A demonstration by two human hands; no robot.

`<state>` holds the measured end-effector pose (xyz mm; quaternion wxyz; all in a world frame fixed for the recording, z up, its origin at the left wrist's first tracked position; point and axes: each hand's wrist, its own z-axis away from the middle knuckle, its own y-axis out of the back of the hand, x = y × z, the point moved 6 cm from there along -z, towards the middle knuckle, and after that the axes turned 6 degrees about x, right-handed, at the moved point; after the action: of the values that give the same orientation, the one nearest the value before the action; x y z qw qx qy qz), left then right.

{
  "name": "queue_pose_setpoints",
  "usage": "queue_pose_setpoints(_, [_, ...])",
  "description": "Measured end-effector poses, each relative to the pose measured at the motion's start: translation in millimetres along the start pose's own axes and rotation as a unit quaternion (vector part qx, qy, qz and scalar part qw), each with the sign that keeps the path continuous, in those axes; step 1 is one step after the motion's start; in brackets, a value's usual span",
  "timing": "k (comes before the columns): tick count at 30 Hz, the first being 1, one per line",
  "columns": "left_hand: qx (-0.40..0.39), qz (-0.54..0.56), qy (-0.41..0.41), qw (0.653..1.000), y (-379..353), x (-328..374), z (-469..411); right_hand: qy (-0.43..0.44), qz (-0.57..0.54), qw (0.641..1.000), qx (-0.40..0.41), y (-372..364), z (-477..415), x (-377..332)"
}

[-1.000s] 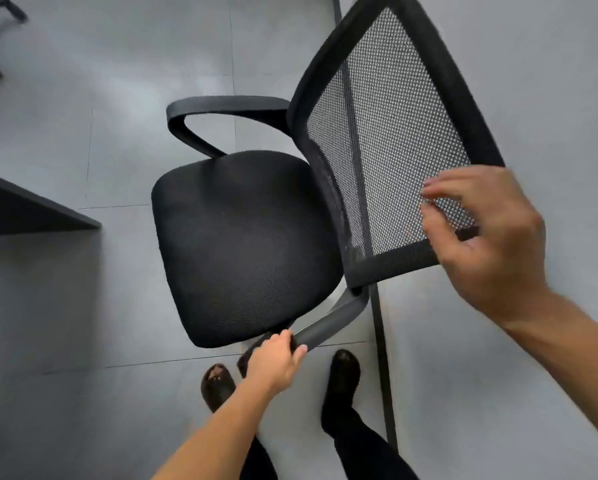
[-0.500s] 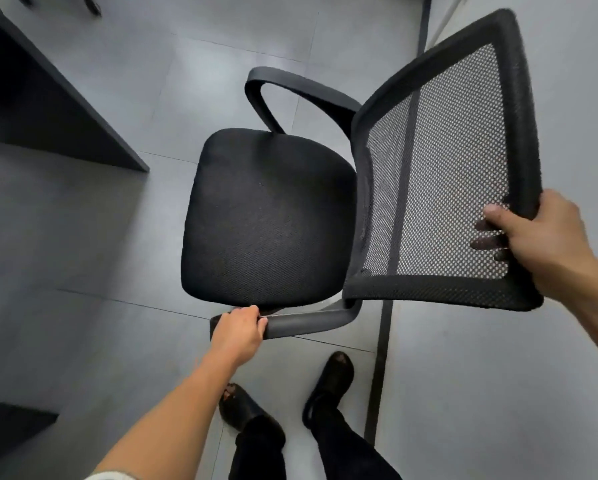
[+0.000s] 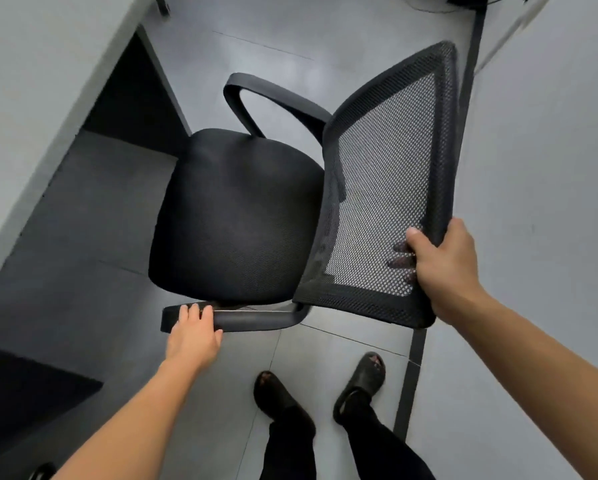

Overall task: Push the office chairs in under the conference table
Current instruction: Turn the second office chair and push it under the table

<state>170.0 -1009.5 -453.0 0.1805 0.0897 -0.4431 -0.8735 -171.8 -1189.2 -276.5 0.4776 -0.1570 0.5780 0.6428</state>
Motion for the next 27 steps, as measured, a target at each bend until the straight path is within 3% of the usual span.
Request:
queue_pose_setpoints(4, [-0.016, 0.066, 0.035, 0.997, 30.9, -21.5, 20.8, -0.031, -0.009, 0.999, -0.018, -43.4, 51.4, -21.4])
queue_pose_setpoints(8, [0.012, 0.204, 0.045, 0.978, 64.6, -14.3, 56.1, -0.053, -0.006, 0.996, -0.078, -76.5, 96.9, -39.2])
queue_pose_setpoints(13, [0.065, 0.357, 0.037, 0.931, 120.0, 14.3, 97.7, -0.054, 0.071, 0.952, -0.292, -95.6, 121.3, -54.1])
queue_pose_setpoints(15, [0.093, 0.412, 0.033, 0.906, 145.5, 26.8, 110.2, 0.046, 0.175, 0.93, -0.319, -86.2, 101.9, -70.5])
queue_pose_setpoints(17, [0.108, 0.441, 0.017, 0.891, 165.5, 43.9, 117.4, 0.185, 0.24, 0.918, -0.254, -72.3, 61.8, -101.1])
queue_pose_setpoints(19, [0.09, 0.424, 0.008, 0.901, 175.4, 64.1, 115.2, 0.312, 0.254, 0.898, -0.175, -67.0, 18.7, -143.6])
queue_pose_setpoints(21, [0.072, 0.351, 0.024, 0.933, 177.5, 81.7, 105.5, 0.406, 0.27, 0.862, -0.139, -81.2, -20.4, -182.5])
queue_pose_setpoints(24, [0.07, 0.228, 0.083, 0.968, 173.4, 91.9, 92.8, 0.483, 0.322, 0.801, -0.148, -123.9, -63.4, -222.6])
queue_pose_setpoints(27, [0.051, 0.192, 0.135, 0.971, 163.2, 87.2, 98.7, 0.514, 0.378, 0.742, -0.208, -167.8, -77.7, -232.2])
